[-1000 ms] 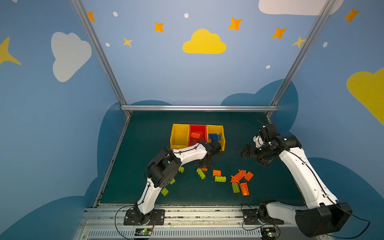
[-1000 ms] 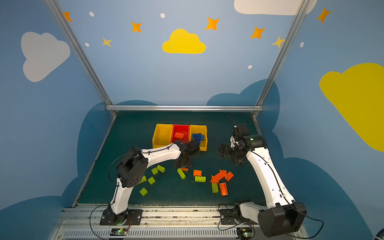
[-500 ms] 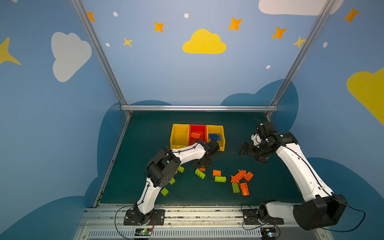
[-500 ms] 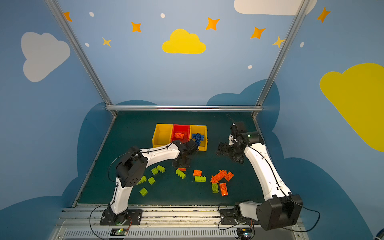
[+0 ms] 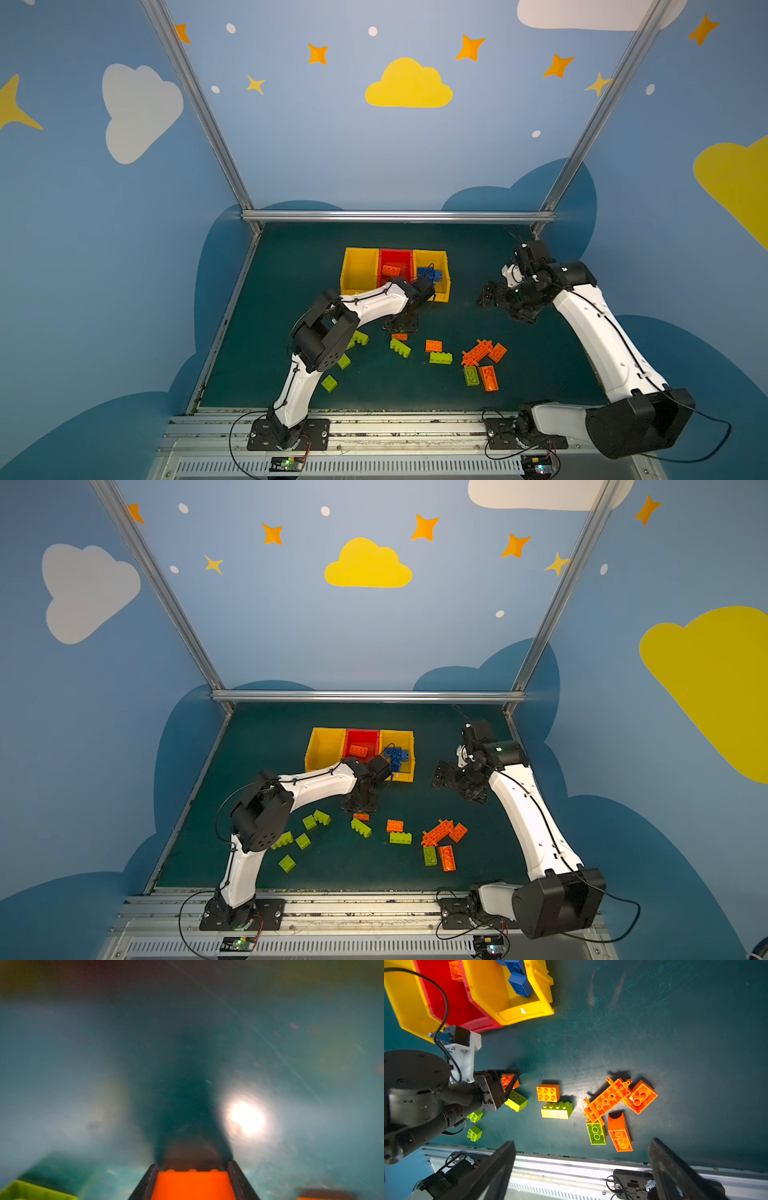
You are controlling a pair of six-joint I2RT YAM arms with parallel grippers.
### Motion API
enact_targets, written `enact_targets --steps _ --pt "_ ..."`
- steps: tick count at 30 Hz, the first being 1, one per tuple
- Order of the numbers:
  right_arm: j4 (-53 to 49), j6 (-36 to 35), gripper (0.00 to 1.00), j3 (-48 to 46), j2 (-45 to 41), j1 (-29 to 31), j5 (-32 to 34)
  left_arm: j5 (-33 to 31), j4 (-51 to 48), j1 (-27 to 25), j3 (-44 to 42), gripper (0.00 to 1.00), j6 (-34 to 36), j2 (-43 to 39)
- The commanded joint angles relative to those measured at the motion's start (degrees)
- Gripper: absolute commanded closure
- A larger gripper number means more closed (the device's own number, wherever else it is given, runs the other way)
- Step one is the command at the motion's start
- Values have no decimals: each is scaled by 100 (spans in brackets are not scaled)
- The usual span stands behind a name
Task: Sort the legos into containers by color
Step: 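Carry the second orange brick into the red bin with the left gripper and release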
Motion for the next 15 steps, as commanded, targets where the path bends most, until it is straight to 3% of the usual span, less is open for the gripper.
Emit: enact_targets --steps 1,8,15 --pt "2 -20 3 210 41 -19 12 -280 -435 170 319 58 208 -28" --pt "9 -17 3 414 95 -19 77 -474 -805 423 1270 58 494 180" --pt "80 8 3 551 162 -18 163 -874 -1210 810 2744 58 786 717"
